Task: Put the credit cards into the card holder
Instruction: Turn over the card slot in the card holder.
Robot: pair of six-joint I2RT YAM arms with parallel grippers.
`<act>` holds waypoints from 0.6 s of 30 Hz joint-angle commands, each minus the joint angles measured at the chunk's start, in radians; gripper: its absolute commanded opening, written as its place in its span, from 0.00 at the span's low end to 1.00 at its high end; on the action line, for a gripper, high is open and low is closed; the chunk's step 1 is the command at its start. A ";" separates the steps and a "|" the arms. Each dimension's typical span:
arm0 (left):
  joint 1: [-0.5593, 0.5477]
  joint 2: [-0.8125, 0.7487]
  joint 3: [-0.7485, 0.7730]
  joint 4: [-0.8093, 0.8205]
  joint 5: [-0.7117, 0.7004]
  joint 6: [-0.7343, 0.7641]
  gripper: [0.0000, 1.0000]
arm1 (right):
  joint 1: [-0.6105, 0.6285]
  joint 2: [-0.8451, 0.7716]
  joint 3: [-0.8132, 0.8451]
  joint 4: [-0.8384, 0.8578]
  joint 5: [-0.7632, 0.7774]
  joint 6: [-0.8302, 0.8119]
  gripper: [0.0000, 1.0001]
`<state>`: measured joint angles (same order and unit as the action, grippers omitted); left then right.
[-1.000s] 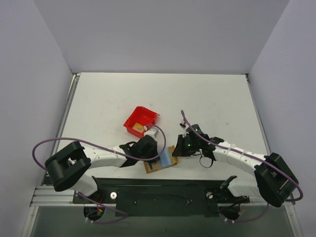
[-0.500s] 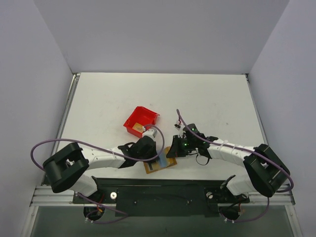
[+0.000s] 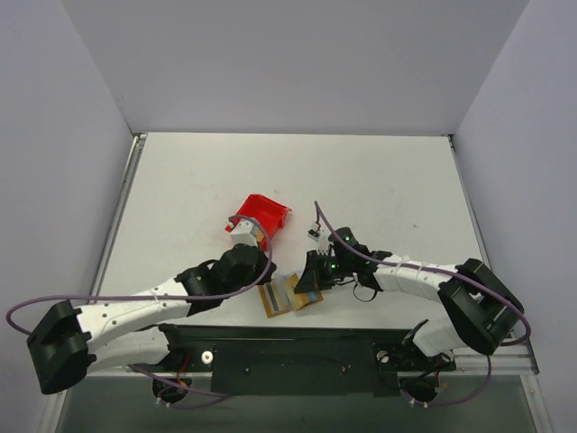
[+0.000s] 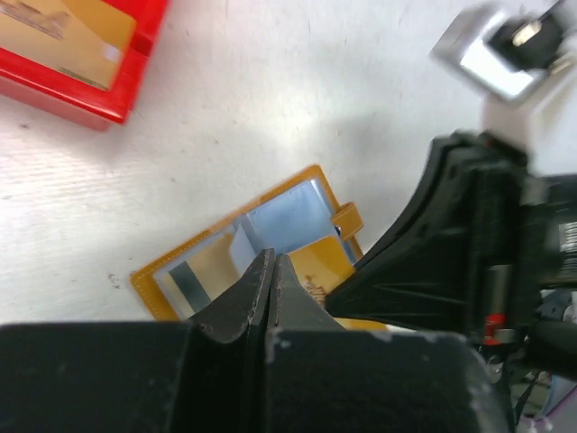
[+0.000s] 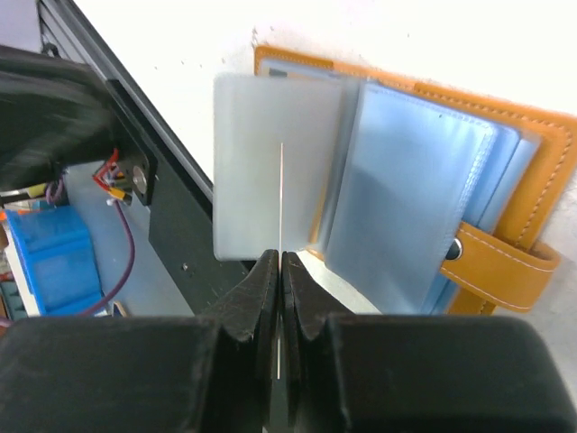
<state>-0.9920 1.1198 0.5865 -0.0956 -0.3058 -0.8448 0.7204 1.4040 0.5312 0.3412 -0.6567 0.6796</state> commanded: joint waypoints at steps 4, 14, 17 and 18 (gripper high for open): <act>0.013 -0.187 -0.030 -0.182 -0.177 -0.037 0.00 | 0.073 0.131 0.082 -0.004 0.025 -0.025 0.00; 0.015 -0.075 -0.102 -0.104 -0.096 -0.046 0.00 | 0.076 0.072 0.113 -0.062 0.137 -0.038 0.00; 0.013 -0.054 -0.126 -0.089 -0.087 -0.054 0.00 | 0.019 0.058 0.104 -0.070 0.124 -0.022 0.00; 0.013 -0.048 -0.131 -0.082 -0.082 -0.057 0.00 | -0.010 0.058 0.096 -0.068 0.109 -0.015 0.00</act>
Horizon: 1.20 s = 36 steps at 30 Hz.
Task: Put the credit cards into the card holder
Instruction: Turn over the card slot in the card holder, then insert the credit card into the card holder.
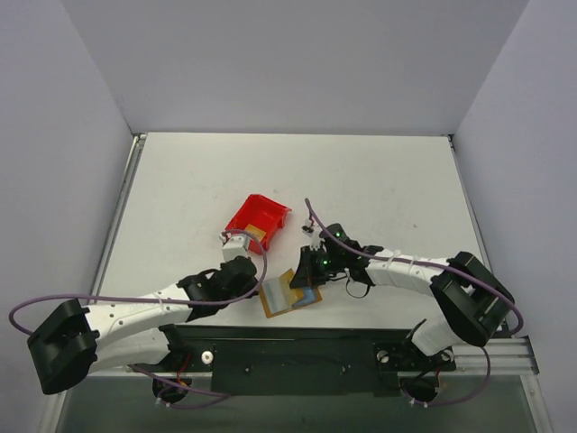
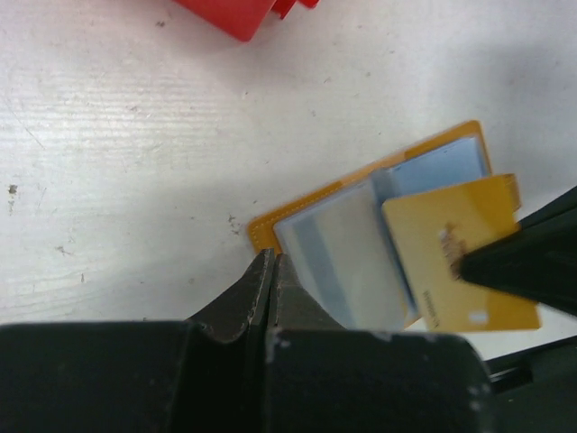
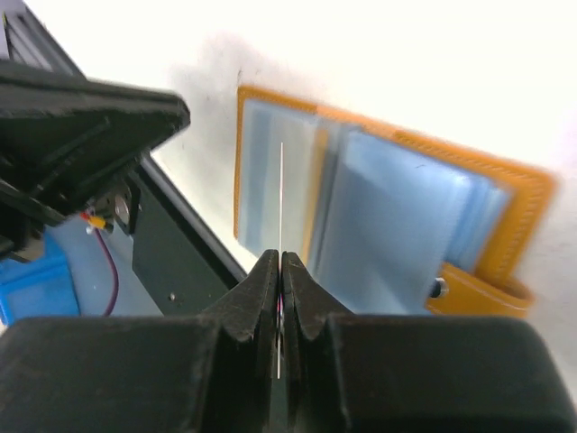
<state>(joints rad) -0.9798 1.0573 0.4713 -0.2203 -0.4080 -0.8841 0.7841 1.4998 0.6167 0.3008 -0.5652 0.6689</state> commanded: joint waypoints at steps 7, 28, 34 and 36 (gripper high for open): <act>0.001 0.049 -0.056 0.085 0.047 -0.027 0.00 | -0.175 -0.010 -0.008 -0.011 -0.088 -0.003 0.00; -0.005 0.135 -0.100 0.191 0.117 -0.059 0.00 | -0.092 0.079 -0.055 0.133 -0.124 0.049 0.00; -0.007 0.142 -0.105 0.203 0.120 -0.064 0.00 | -0.075 0.097 -0.069 0.179 -0.117 0.078 0.00; -0.007 0.147 -0.105 0.203 0.121 -0.064 0.00 | -0.071 0.100 -0.069 0.184 -0.117 0.081 0.00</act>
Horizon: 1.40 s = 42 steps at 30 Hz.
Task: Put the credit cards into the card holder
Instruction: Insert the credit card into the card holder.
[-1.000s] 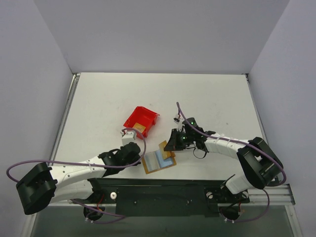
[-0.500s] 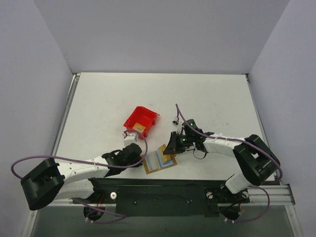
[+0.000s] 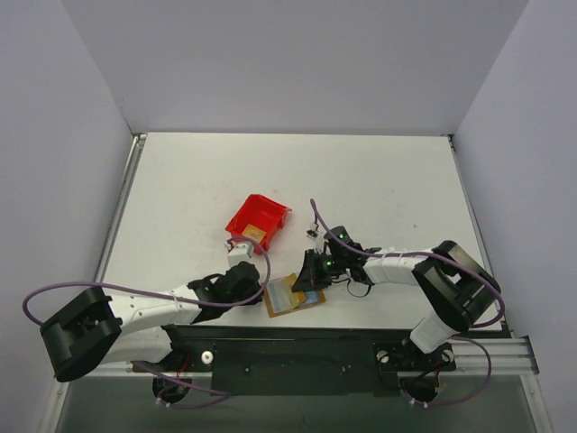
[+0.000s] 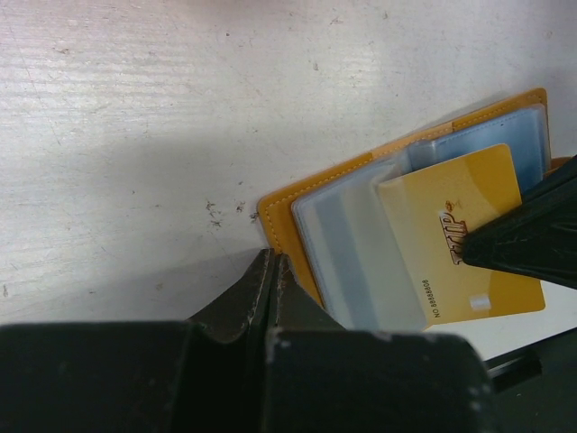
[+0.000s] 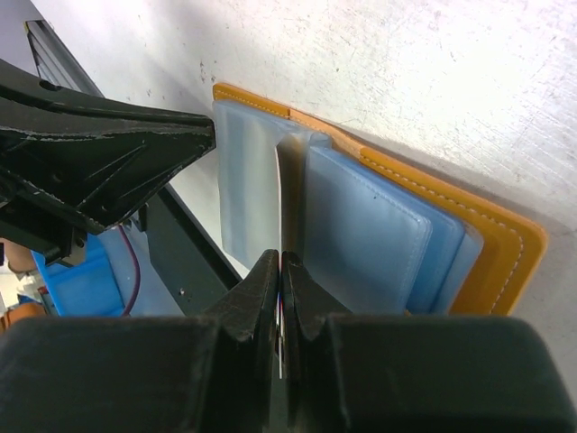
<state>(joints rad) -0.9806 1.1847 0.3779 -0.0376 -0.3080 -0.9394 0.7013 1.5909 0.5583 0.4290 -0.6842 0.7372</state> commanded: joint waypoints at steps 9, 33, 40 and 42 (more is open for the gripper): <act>-0.006 0.038 -0.004 0.022 0.023 -0.002 0.00 | 0.018 0.040 -0.011 0.099 0.002 0.030 0.00; -0.006 0.084 0.006 0.071 0.049 0.008 0.00 | 0.027 0.066 -0.061 0.255 0.083 0.113 0.00; -0.006 0.085 0.006 0.070 0.050 0.008 0.00 | 0.027 -0.023 -0.080 0.134 0.190 0.045 0.00; -0.006 0.092 0.007 0.070 0.052 0.010 0.00 | 0.027 -0.043 -0.089 0.119 0.213 0.039 0.00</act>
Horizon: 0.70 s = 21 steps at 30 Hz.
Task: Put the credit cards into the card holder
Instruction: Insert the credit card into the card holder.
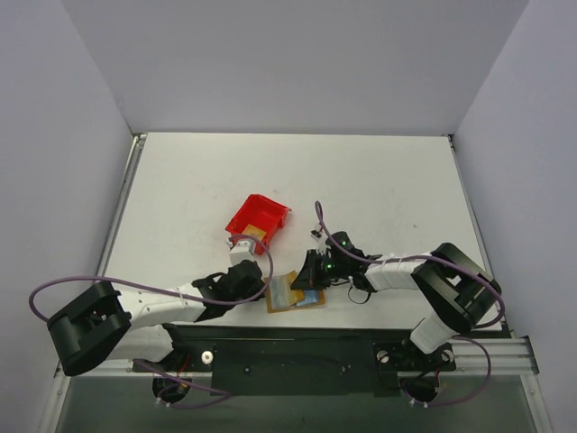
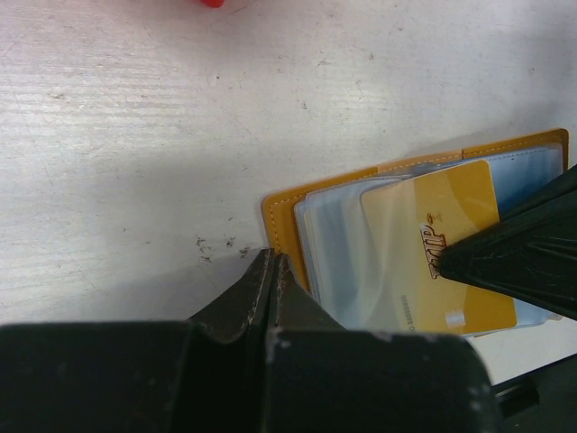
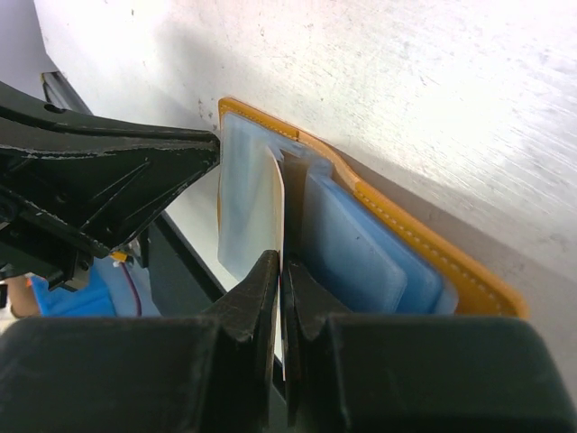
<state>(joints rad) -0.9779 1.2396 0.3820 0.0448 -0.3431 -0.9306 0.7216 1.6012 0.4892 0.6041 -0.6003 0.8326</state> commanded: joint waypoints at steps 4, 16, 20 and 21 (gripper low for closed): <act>-0.008 0.049 0.008 -0.008 0.093 0.006 0.00 | 0.007 -0.066 -0.032 -0.058 0.151 -0.053 0.00; -0.008 0.063 0.021 -0.006 0.093 0.015 0.00 | 0.006 -0.087 -0.060 -0.052 0.198 -0.027 0.00; -0.008 0.070 0.024 -0.005 0.095 0.018 0.00 | 0.004 -0.103 -0.066 -0.070 0.224 -0.015 0.00; -0.010 0.069 0.021 -0.005 0.096 0.018 0.00 | 0.006 -0.107 -0.067 -0.079 0.227 -0.015 0.00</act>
<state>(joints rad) -0.9779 1.2804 0.4000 0.0795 -0.3241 -0.9276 0.7227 1.5177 0.4404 0.5774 -0.4850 0.8288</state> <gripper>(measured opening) 0.022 0.002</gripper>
